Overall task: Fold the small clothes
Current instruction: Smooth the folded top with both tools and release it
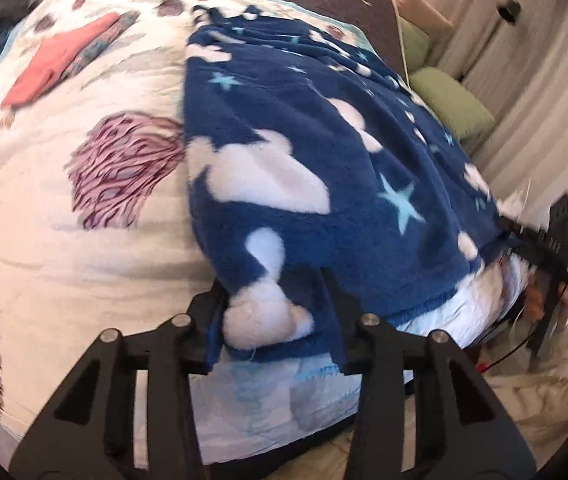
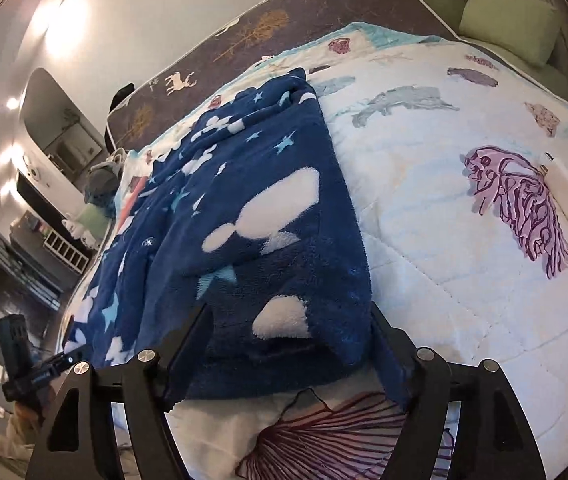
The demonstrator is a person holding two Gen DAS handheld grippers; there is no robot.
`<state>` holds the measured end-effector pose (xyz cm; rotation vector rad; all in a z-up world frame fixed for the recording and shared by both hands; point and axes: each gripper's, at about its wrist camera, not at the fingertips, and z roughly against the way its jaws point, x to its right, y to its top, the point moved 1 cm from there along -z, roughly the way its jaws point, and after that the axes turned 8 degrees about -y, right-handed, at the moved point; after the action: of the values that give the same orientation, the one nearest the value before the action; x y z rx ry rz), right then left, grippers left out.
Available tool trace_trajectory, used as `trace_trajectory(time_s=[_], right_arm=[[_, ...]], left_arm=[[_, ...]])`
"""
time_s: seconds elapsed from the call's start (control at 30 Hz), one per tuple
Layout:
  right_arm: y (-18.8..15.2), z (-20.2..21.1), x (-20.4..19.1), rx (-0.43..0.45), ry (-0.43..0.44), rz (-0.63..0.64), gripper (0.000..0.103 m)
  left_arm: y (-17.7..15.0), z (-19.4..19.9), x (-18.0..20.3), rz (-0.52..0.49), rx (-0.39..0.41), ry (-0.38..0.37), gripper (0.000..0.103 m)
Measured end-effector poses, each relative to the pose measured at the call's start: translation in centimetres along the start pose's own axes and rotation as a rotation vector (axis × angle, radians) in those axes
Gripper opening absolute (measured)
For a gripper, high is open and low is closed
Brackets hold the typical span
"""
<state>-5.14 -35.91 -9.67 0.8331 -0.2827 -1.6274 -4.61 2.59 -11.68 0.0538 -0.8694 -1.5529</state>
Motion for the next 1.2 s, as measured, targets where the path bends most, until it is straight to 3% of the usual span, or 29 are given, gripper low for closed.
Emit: trace_trajectory(time_s=[0.13,0.33,0.47,0.5,0.53,0.57,0.6,0.63,0.67,0.73,0.97,1.2], right_arm=[[0.1,-0.3,0.5,0.017,0.025,-0.030,0.077],[0.4,-0.7,0.8,-0.019,0.058,-0.027,0.080],[0.8,-0.7,1.4,-0.048,0.089,-0.071,0.081],[0.8,-0.6,1.3,-0.045,0.079,-0.079,0.081],[0.7,-0.6,1.0,-0.041,0.061,-0.075,0.080],[0.7,-0.5,0.7,-0.033,0.029,-0.073,0.070],[0.6,-0.4,0.3,-0.026,-0.037,-0.076,0.057],[0.5,-0.1,0.0,-0.014,-0.120,-0.072,0.025],[0.5,0.0,-0.2,-0.022,-0.102,-0.082,0.014],[0.6,0.5,-0.1,-0.022,-0.033,-0.127,0.012],[2.1,4.1,-2.0,0.087,0.012,-0.050,0.012],[2.7,4.4,-2.8,0.102,0.043,-0.034,0.012]], left_arm=[[-0.2,-0.3,0.0,0.019,0.011,-0.001,0.047],[-0.1,-1.1,1.0,-0.044,-0.027,-0.019,0.070],[-0.2,-1.6,1.7,-0.091,-0.036,0.016,0.071],[-0.2,-1.5,1.7,-0.088,-0.025,0.022,0.069],[-0.1,-1.3,1.6,-0.085,-0.009,0.035,0.055],[0.0,-1.2,1.5,-0.086,0.002,0.062,0.038],[0.1,-1.0,1.3,-0.077,0.009,0.073,0.029],[0.3,-0.7,1.0,-0.052,0.017,0.055,0.018],[0.6,-0.3,0.7,-0.017,0.028,0.024,0.017],[1.0,0.3,1.0,-0.023,0.048,0.026,0.017],[2.7,2.7,3.7,-0.137,0.120,0.034,0.017],[3.2,3.7,4.2,-0.158,0.152,0.033,0.017]])
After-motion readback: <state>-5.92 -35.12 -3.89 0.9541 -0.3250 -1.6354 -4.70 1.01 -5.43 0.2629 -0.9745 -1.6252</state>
